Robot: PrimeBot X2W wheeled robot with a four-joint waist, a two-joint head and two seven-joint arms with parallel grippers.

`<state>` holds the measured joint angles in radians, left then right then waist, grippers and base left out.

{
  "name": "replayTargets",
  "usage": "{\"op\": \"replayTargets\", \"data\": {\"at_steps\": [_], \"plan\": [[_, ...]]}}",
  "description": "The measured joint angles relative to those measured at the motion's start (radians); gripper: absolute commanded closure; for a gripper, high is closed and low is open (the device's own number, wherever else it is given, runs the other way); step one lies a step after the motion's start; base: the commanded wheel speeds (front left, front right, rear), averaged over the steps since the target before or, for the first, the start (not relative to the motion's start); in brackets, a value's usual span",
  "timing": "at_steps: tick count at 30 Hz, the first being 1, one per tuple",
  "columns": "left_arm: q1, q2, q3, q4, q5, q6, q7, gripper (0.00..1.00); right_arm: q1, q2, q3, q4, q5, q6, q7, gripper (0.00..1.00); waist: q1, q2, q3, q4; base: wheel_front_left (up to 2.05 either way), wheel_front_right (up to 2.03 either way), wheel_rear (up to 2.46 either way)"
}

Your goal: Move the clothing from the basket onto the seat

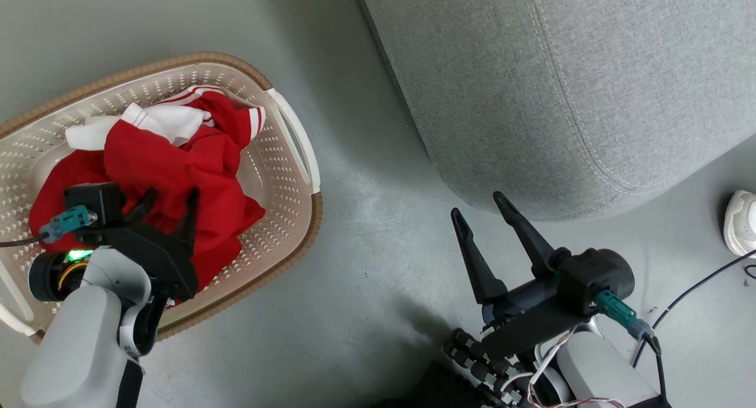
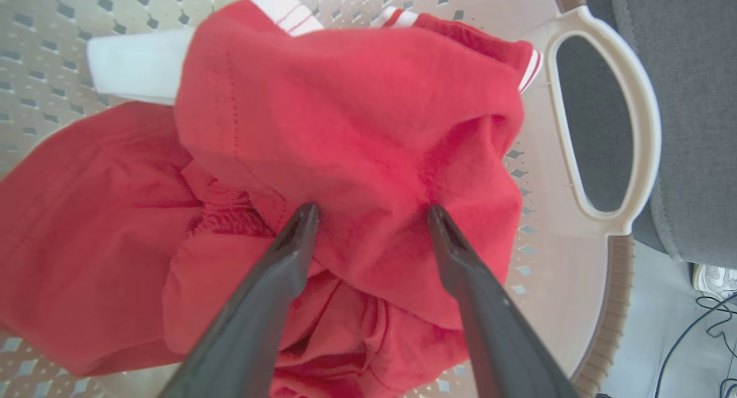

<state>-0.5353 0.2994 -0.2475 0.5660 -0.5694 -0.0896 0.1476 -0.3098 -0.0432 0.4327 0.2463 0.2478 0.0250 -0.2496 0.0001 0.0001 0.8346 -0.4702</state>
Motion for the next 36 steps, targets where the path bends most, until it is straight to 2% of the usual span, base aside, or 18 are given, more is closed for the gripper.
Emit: {"op": "replayTargets", "data": {"at_steps": [8, 9, 10, 11, 12, 13, 19, 25, 31, 36], "plan": [[-0.018, -0.013, -0.017, 0.000, 0.000, -0.008, 0.015, 0.00, -0.006, 0.000, 0.012, -0.003, 0.009, -0.017, 0.000, 0.00, 0.0000, 0.0000, 0.004, 0.002, 0.00, 0.00, 0.00], [-0.022, -0.014, -0.018, 0.000, 0.000, -0.008, 0.015, 0.18, -0.007, 0.000, 0.013, -0.003, 0.009, -0.017, 0.000, 0.00, 0.0000, -0.0001, 0.005, 0.003, 0.00, 0.00, 0.00], [-0.025, -0.015, -0.019, 0.000, 0.000, -0.008, 0.015, 0.50, -0.007, 0.000, 0.015, -0.003, 0.010, -0.017, 0.000, 0.00, -0.0001, -0.0001, 0.005, 0.003, 0.00, 0.00, 0.00], [-0.030, -0.016, -0.021, 0.000, 0.000, -0.009, 0.014, 0.75, -0.007, 0.000, 0.016, -0.003, 0.012, -0.018, 0.000, 0.00, -0.0001, -0.0001, 0.006, 0.003, 0.00, 0.00, 0.00], [-0.034, -0.016, -0.022, 0.000, 0.000, -0.009, 0.014, 0.75, -0.007, 0.000, 0.018, -0.003, 0.018, -0.020, 0.000, 0.00, -0.0001, -0.0001, 0.006, 0.004, 0.00, 0.00, 0.00], [-0.036, -0.016, -0.026, 0.001, 0.000, -0.013, 0.014, 1.00, -0.007, 0.000, 0.020, -0.003, 0.020, -0.025, 0.000, 0.00, 0.0000, -0.0001, 0.007, 0.004, 0.00, 0.00, 0.00], [-0.036, -0.024, -0.046, 0.007, 0.000, -0.017, 0.003, 1.00, -0.012, 0.000, 0.018, 0.011, 0.026, -0.026, 0.000, 0.00, 0.0000, -0.0001, 0.006, 0.007, 0.00, 0.00, 0.00], [-0.035, -0.093, -0.079, 0.004, -0.006, -0.026, -0.044, 1.00, -0.048, 0.000, -0.042, 0.051, 0.014, -0.023, 0.000, 0.00, 0.0000, 0.0000, -0.018, 0.036, 0.00, 0.00, 0.00], [-0.012, -0.119, -0.082, -0.023, -0.050, -0.034, -0.114, 1.00, -0.086, -0.014, -0.066, 0.086, -0.007, -0.006, 0.000, 0.00, 0.0000, -0.0001, -0.072, 0.093, 0.00, 0.00, 0.00], [0.025, -0.136, -0.084, -0.051, -0.068, -0.034, -0.166, 1.00, -0.102, -0.040, -0.076, 0.113, -0.017, 0.023, 0.000, 0.00, -0.0001, -0.0001, -0.128, 0.150, 0.00, 0.00, 0.00]]}}
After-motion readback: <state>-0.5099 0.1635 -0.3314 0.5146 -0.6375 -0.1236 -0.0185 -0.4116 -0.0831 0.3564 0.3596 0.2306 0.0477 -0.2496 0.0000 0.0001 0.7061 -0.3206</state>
